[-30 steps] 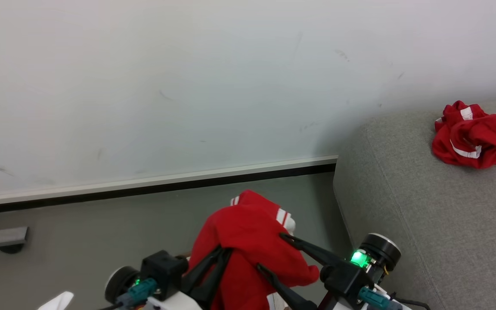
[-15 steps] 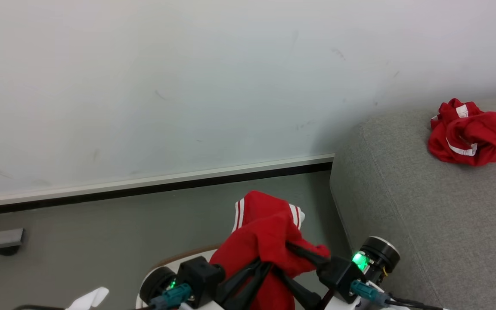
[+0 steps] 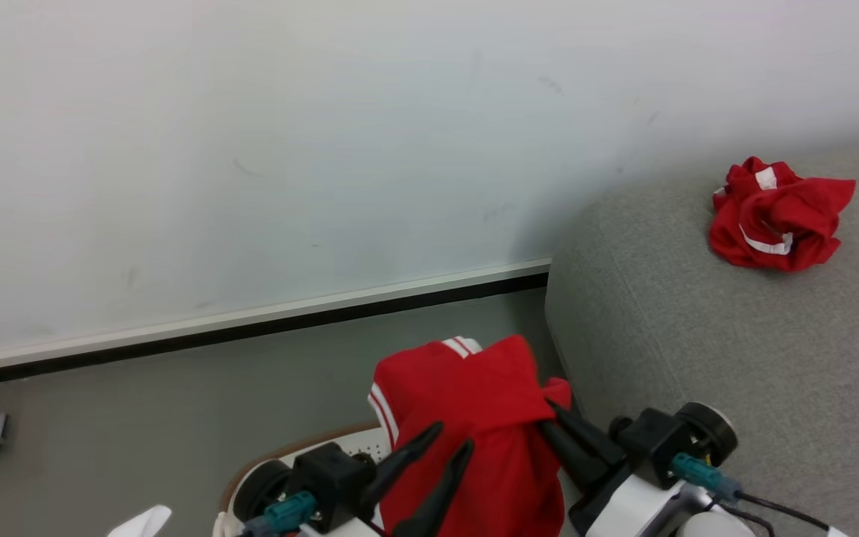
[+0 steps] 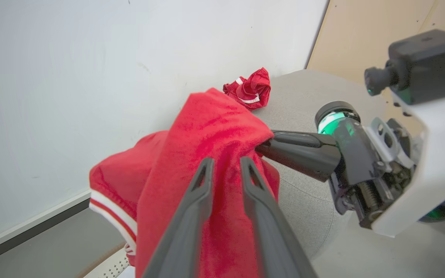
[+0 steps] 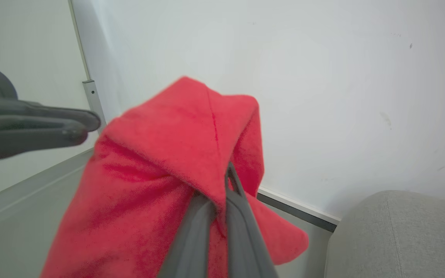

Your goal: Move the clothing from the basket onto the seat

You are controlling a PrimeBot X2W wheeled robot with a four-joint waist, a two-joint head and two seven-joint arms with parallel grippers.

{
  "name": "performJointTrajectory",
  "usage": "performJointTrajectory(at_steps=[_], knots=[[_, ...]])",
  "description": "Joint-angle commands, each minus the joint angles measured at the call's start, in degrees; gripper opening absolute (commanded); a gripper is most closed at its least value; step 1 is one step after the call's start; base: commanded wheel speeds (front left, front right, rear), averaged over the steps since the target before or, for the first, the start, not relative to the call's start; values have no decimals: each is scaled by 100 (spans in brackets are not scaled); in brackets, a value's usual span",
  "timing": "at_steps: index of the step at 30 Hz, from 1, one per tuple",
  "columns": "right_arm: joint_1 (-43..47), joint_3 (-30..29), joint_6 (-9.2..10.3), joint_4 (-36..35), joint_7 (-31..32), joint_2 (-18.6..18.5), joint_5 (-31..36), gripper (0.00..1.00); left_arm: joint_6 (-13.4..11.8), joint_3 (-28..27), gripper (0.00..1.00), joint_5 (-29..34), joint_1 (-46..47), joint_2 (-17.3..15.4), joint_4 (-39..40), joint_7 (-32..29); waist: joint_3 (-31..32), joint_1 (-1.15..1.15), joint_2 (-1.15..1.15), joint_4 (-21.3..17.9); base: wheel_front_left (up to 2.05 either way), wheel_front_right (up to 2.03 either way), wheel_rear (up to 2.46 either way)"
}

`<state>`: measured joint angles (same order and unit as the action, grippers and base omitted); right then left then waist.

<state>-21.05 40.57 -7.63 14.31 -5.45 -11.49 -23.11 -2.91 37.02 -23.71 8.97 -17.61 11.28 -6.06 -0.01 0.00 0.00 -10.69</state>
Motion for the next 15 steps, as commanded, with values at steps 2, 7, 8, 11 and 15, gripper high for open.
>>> performJointTrajectory(at_steps=[2, 7, 8, 11, 15], knots=[[96, -256, 24, -8, -77, -79, -22, 0, 4, -36, 100, 29, -12, -54, -31, 120, -41, 0, 0, -200, 0, 0, 0], [174, -778, 23, -144, -149, -137, 46, 0, 34, -3, 100, 129, 28, -60, -135, 332, -111, 0, 0, -593, 0, 0, 0], [205, -884, 22, -183, -155, -151, 60, 0, 50, 6, 100, 148, 48, -40, -160, 420, -127, 0, 0, -676, 0, 0, 0], [269, -1221, 22, -339, -141, -196, 88, 0, 73, 45, 100, 215, 95, 12, -298, 641, -169, 0, 0, -915, 0, 0, 0], [350, -1677, 22, -655, -71, -243, 88, 0, 92, 119, 100, 274, 157, 137, -478, 849, -255, 0, 0, -1183, 0, 0, 0]])
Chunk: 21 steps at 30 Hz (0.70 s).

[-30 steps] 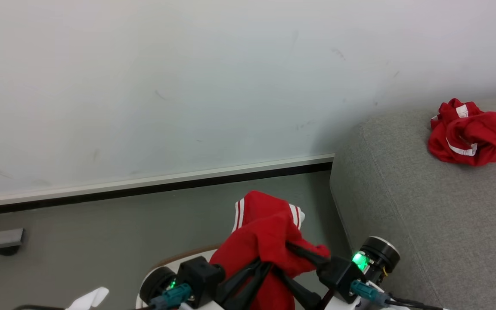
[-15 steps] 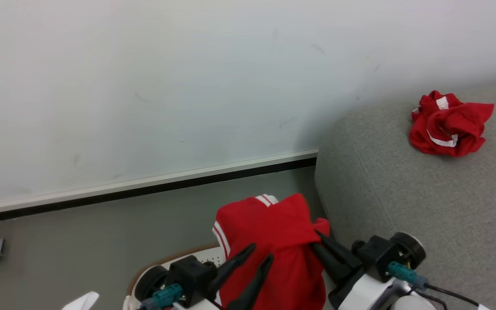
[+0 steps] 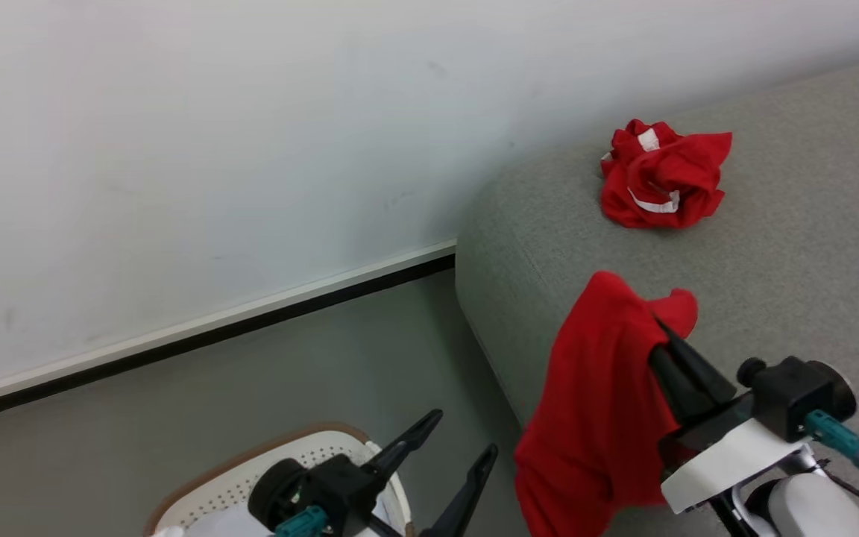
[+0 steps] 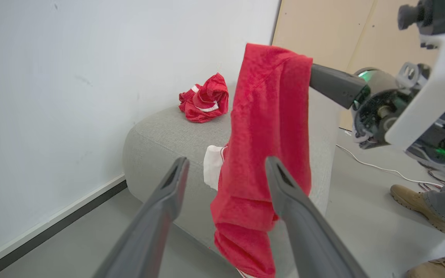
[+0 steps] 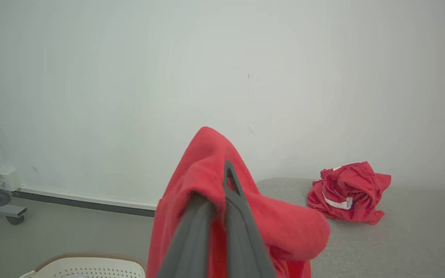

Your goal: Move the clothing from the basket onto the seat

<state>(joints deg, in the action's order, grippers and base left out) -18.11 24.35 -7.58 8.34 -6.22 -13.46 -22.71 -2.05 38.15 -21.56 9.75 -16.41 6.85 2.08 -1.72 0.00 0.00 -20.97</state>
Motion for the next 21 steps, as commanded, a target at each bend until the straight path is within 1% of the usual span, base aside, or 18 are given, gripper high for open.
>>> performJointTrajectory(at_steps=[1, 7, 13, 18, 21], knots=[[78, -162, 16, -144, 26, -45, 63, 0, 23, 30, 100, 80, 102, 31, -68, 75, -115, 0, 0, -208, 0, 0, 0], [201, -711, 17, -599, 143, 12, 96, 0, 79, 134, 100, 152, 234, 84, -219, 130, -293, 0, 0, -418, 0, 0, 0], [161, -1014, 16, -876, 257, 167, 93, 0, 123, 154, 100, 202, 378, 11, -181, 79, -576, 0, 0, -415, 0, 0, 0], [-368, -1475, 16, -907, 345, 444, 108, 0, 135, 44, 100, 263, 667, -149, -37, -43, -1102, 0, 0, -272, 0, 0, 0], [-977, -1816, 16, -776, 419, 592, 139, 0, 204, -19, 100, 320, 891, -265, 79, -121, -1487, 0, 0, -126, 0, 0, 0]])
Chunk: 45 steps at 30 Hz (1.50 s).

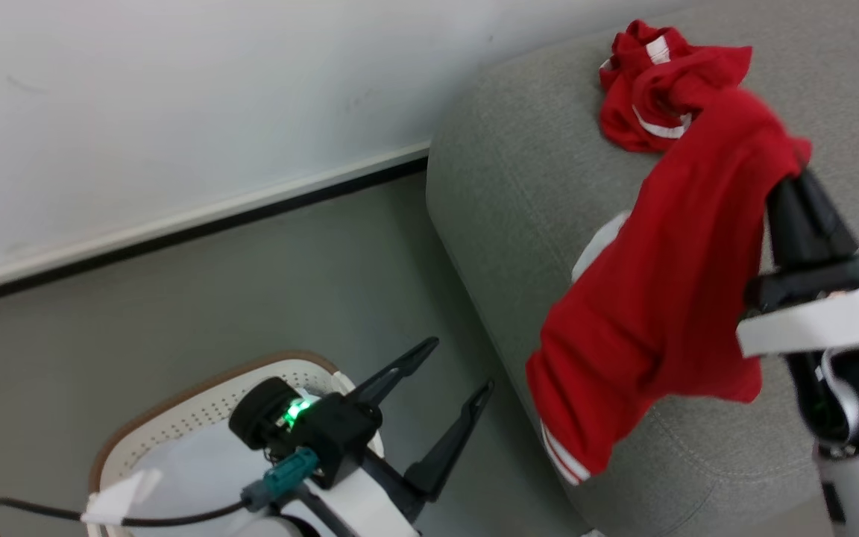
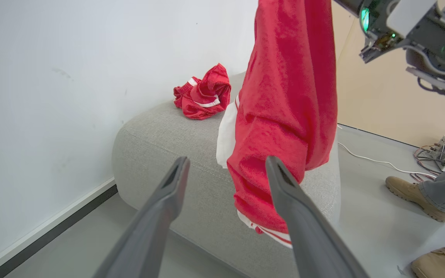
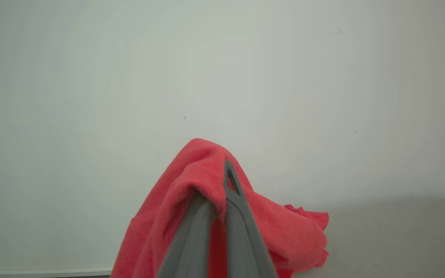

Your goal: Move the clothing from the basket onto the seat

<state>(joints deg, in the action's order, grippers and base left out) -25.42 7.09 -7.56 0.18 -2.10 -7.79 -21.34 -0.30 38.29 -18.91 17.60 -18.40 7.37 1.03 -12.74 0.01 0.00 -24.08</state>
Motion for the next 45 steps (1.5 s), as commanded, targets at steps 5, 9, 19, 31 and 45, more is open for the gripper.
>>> performJointTrajectory(at_steps=[5, 9, 19, 31, 45], knots=[[-1599, -894, 15, 315, 199, 164, 119, 0, 130, -186, 100, 131, 537, -262, 244, -156, -1071, -1, 0, 420, 0, 0, 0], [-2911, -1631, 15, 738, 511, 75, 294, 0, 181, -358, 100, 141, 816, -433, 388, -247, -1543, -1, 0, 534, 0, 0, 0], [-5526, -3785, 15, 1988, 996, -697, 1833, 0, 239, -454, 100, 14, 874, -586, 451, -186, -2185, -1, 0, 1000, 0, 0, 0], [-4963, -5385, 15, 3237, 451, -245, 3140, 0, 128, -537, 100, -13, 742, -747, 556, -221, -2681, -1, 0, 1212, 0, 0, 0], [-4493, -5975, 15, 4492, -19, 211, 4274, 100, -95, -661, 100, -201, 473, -795, 483, -117, -2345, -1, 0, 1182, 0, 0, 0]])
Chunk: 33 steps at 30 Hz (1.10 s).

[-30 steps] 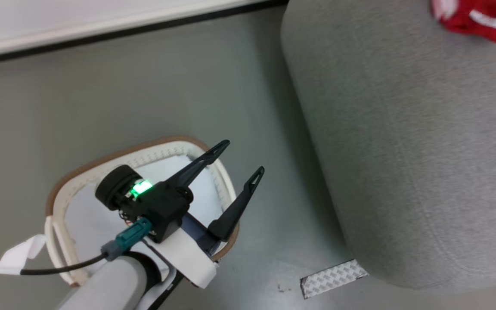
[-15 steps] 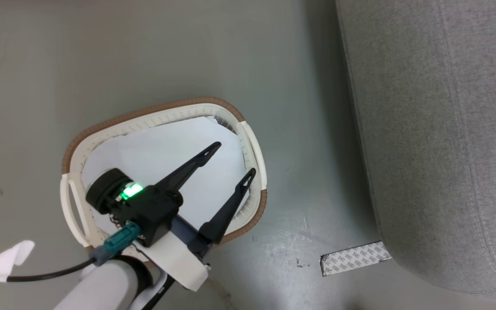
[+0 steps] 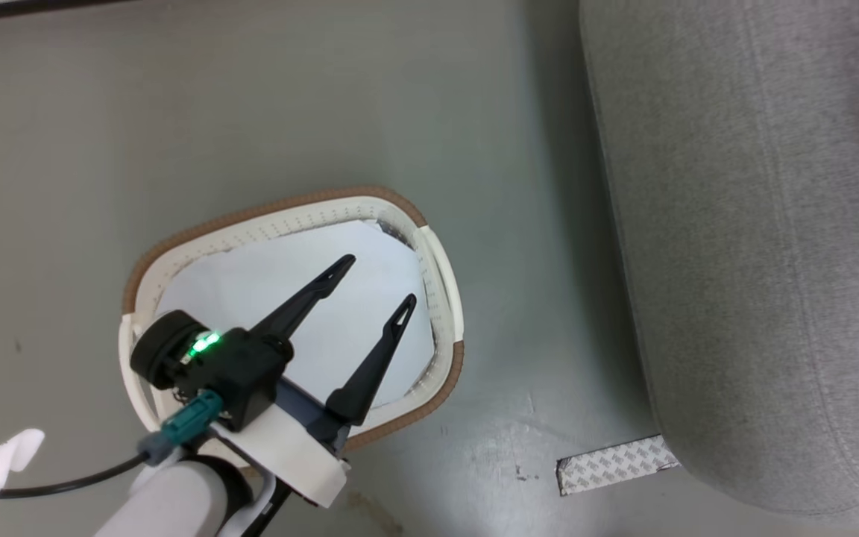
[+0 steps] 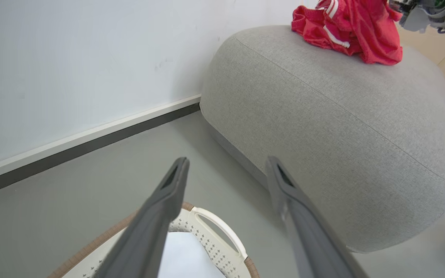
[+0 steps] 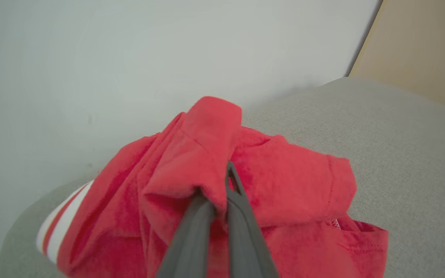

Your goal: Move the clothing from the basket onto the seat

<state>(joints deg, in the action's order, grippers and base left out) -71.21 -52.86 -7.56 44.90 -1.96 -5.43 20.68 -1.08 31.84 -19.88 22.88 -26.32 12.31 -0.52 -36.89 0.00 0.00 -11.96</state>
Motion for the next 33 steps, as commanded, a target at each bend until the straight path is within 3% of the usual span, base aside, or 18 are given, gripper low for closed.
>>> performJointTrajectory(at_steps=[1, 7, 12, 25, 33], knots=[[130, 86, 15, 55, -84, 16, 41, 100, -42, -35, 100, -118, -64, 13, -30, 63, 129, 0, 0, -47, 0, 0, 0], [658, 929, 15, 110, -478, 120, -157, 100, -175, -161, 100, -264, -259, 101, -255, 276, 665, 0, 0, -146, 0, 0, 0], [1454, 1873, 15, -24, -796, 179, -708, 100, -365, -362, 100, -483, -591, 156, -545, 600, 1289, 0, 0, -155, 0, 0, 0], [4294, 4067, 15, -2068, -847, 240, -2461, 100, -908, -1075, 100, -998, -1736, 314, -1324, 1404, 2726, 0, 0, 283, 0, 0, 0], [5628, 4706, 15, -2653, -1049, 247, -3028, 100, -1087, -1579, 100, -1108, -2530, 426, -1798, 1566, 3327, 0, 0, 558, 0, 0, 0]])
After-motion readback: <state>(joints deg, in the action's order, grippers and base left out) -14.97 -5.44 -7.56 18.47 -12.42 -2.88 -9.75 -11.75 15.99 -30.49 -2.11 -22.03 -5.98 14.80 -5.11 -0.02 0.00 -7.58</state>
